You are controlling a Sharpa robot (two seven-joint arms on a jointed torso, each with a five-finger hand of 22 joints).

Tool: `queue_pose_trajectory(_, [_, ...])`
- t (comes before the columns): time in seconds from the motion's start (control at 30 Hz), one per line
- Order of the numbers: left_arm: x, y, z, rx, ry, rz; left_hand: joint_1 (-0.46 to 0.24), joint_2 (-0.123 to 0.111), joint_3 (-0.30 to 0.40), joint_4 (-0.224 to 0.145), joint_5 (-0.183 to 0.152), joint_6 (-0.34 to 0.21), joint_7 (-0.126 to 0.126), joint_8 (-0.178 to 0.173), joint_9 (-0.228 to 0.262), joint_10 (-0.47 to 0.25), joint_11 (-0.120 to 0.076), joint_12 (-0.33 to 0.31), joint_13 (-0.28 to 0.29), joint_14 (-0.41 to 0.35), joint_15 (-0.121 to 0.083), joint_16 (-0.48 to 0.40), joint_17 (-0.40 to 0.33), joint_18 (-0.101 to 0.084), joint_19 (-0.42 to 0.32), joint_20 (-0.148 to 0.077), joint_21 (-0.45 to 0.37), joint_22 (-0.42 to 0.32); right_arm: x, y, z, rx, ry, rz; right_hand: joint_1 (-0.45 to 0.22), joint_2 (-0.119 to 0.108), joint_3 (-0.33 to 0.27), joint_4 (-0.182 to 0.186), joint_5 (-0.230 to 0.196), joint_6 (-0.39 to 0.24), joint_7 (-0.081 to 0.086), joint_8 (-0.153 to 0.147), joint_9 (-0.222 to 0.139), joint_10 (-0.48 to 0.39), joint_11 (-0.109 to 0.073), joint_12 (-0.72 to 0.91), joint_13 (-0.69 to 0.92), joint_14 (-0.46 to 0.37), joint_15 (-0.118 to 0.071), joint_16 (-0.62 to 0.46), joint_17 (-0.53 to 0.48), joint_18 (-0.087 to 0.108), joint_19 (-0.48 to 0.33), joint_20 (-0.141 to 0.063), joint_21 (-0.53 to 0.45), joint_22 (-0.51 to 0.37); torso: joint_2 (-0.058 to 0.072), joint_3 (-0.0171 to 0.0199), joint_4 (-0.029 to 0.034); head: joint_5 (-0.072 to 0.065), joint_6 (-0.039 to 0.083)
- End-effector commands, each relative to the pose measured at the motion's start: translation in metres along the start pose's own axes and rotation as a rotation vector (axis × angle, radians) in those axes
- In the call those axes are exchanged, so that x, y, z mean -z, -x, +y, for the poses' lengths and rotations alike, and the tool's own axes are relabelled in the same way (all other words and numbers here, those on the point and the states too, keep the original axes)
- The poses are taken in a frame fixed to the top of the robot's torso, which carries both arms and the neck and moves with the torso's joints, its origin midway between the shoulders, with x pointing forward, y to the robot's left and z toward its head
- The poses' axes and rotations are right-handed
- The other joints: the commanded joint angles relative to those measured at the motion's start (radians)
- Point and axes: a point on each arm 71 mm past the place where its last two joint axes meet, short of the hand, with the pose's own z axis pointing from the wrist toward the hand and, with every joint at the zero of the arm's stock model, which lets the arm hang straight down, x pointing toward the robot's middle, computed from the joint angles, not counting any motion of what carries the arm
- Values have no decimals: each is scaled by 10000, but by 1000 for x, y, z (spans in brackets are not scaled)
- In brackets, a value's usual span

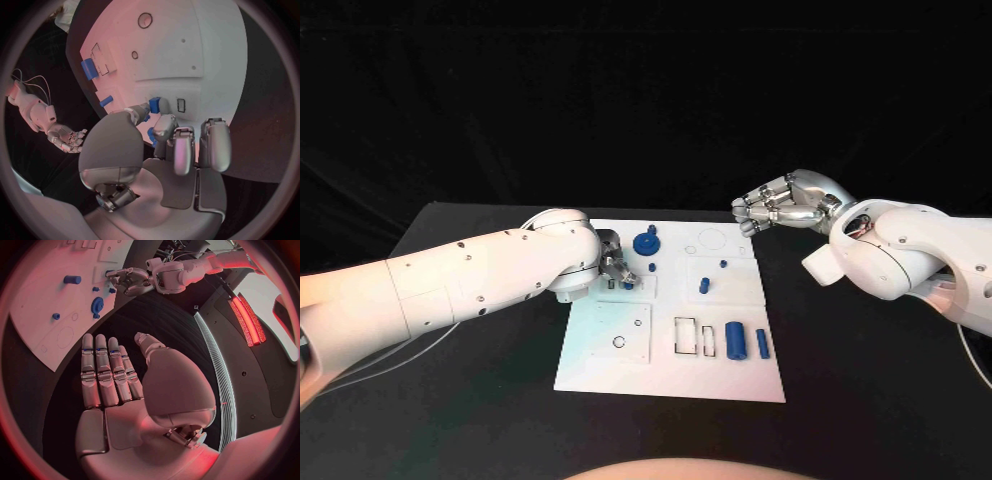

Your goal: Assemble the parts on the task board

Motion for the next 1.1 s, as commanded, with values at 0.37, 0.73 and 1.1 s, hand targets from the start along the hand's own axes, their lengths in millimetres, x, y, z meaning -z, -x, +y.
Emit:
queue_pose_trajectory(0.37, [0,-3,-1,133,-68,320,-708,300,-1487,325,-1,88,71,-30,-53,34,33,95,45,930,-28,35,2360,-149,96,1,71,562,1,-1,0,66,71,141,-142,2,-153,6,45,-79,49,-28,0,-140,29,5,-13,-151,44,-32,-81,50,43,5,-98,-104,-5,-5,0,-21,19])
queue_pose_trajectory(0.73, [2,-2,1,287,-118,231,-799,491,-2107,328,12,87,60,-42,-70,24,24,101,41,930,-40,36,2361,-149,101,-1,70,571,1,-1,-1,66,63,113,-155,18,-227,-14,55,-133,78,-35,-2,-227,63,-1,-13,-270,85,-32,-165,44,-21,43,-183,-215,-4,-8,10,-18,25])
queue_pose_trajectory(1.1, [8,6,5,500,-197,47,-799,524,-2188,328,14,92,57,-38,-70,33,22,122,61,932,-42,38,2364,-148,97,-2,67,566,1,0,-2,60,26,94,-155,21,-233,-16,57,-137,80,-35,-2,-231,65,0,-12,-281,89,-32,-173,43,-26,46,-190,-225,3,-1,7,-36,39])
